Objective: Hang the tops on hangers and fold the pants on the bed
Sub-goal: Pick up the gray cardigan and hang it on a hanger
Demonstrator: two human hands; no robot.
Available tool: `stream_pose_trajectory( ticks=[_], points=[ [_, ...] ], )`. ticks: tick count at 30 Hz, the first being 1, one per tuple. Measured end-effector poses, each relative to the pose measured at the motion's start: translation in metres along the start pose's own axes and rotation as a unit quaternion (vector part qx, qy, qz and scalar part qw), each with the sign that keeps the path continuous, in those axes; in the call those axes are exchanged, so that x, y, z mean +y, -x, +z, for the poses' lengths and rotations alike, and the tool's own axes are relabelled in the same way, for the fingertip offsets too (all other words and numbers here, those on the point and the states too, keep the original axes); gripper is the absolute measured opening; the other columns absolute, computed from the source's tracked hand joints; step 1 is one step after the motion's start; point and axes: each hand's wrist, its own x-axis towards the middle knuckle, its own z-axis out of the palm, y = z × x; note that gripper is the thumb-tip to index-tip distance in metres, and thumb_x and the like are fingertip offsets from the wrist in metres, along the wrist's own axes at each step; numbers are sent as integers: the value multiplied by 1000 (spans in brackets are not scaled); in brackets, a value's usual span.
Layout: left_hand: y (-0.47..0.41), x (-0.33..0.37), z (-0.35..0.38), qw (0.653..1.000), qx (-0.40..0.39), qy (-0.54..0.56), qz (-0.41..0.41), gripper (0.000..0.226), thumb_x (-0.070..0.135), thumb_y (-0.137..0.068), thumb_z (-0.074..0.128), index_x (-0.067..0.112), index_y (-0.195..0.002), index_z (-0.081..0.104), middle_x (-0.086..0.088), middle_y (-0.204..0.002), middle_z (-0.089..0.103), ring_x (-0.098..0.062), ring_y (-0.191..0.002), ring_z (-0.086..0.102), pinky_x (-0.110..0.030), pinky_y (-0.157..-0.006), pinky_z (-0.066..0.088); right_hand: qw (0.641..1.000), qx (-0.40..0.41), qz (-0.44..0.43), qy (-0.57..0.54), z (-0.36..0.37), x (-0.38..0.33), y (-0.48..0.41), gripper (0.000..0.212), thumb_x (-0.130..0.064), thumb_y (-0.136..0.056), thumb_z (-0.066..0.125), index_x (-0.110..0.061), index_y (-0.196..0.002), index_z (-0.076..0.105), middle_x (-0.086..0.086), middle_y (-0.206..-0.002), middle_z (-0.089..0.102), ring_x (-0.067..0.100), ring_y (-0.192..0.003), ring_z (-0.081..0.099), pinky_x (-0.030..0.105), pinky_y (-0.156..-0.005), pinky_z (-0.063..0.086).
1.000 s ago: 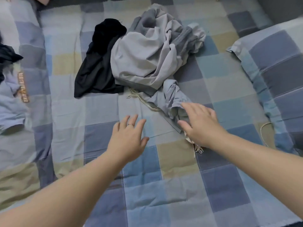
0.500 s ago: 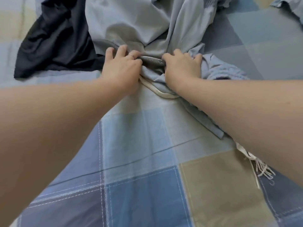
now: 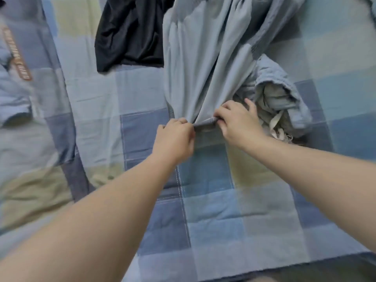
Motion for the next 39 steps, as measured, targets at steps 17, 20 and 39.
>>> stream_pose_trajectory(
  ticks=[17,20,39],
  points=[
    [351,53,57,896,-373,93,-223,13,25,-88,56,29,-95,66,1,-115,65,-25,-114,59,-40,-96,48,939,-314,95,-108,58,-115,334,23,-30,-99,53,-33,-115,69,-5,-125,55,15,-120,52,37,-106,28],
    [360,49,54,890,-383,100,-226,12,27,-87,57,31,-94,67,3,-114,68,-23,-114,59,-39,-97,46,933,-320,115,-119,56,-118,353,22,-30,-100,54,-32,-116,69,-5,-123,56,16,-120,51,37,-104,28],
    [110,22,-38,989,-125,-66,-33,35,33,-96,48,21,-129,47,-3,-149,38,-31,-133,36,-45,-101,36,979,-120,137,-89,-54,-17,117,54,-30,-98,55,-22,-148,37,7,-144,46,31,-132,41,46,-109,36]
  ],
)
